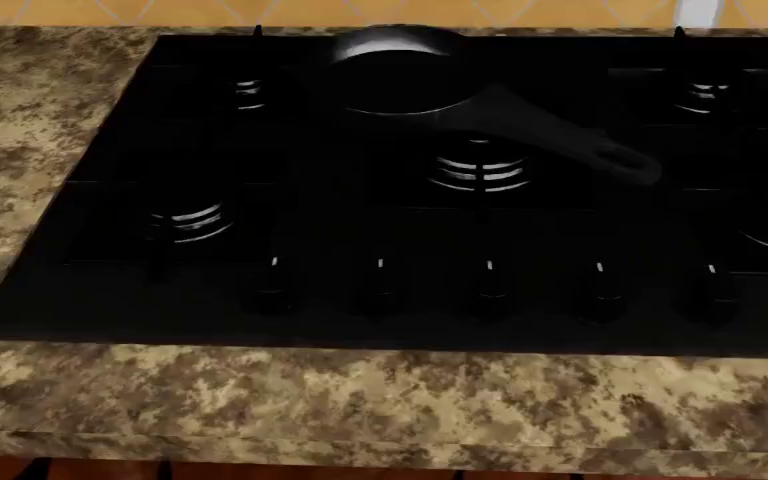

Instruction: Pick the dumpling from the plate and place it in the pan.

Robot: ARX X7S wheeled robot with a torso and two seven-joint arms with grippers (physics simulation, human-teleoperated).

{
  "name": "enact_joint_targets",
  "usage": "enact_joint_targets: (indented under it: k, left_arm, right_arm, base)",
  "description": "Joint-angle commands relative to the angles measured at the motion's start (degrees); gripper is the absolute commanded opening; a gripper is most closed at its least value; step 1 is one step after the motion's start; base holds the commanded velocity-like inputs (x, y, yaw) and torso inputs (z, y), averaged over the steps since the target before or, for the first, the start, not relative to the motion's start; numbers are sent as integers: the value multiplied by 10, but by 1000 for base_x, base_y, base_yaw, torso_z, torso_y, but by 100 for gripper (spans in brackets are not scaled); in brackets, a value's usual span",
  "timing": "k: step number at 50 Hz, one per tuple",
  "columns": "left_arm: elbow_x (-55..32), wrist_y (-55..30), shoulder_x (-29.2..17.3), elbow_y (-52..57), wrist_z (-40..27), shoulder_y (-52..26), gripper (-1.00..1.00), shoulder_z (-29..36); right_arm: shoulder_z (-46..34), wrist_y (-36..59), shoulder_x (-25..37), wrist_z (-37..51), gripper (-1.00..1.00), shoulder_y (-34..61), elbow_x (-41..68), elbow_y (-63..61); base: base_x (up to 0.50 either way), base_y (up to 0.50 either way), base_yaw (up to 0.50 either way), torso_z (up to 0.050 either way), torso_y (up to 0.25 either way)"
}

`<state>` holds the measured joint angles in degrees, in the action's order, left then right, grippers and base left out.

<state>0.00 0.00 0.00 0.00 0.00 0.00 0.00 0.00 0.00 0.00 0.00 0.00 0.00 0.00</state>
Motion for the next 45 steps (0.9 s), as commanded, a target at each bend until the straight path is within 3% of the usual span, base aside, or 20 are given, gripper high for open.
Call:
enact_joint_targets:
  k: [1, 17, 29, 40, 45]
  left_arm:
    - [-6, -2, -6, 2, -7, 0, 100, 7]
    - [-32, 4, -32, -6, -35, -2, 100, 36]
    - [-44, 5, -42, 1, -43, 0, 100, 48]
    - [-67, 10, -50, 5, -37, 3, 100, 55]
    - [-70, 13, -54, 4, -38, 1, 100, 61]
  right_arm:
    - [-8, -1, 6, 8, 100, 1, 6, 2]
    - [-41, 5, 32, 39, 100, 2, 26, -3]
    - [-54, 2, 41, 47, 100, 2, 37, -4]
    - [-63, 6, 48, 56, 100, 1, 43, -9]
    - [-66, 6, 51, 59, 100, 2, 46, -9]
  base:
    - [0, 0, 0, 0, 0]
    - [0, 0, 0, 0, 0]
    - [-312, 0, 0, 0, 0]
    - [0, 0, 0, 0, 0]
    - [0, 0, 0, 45, 0]
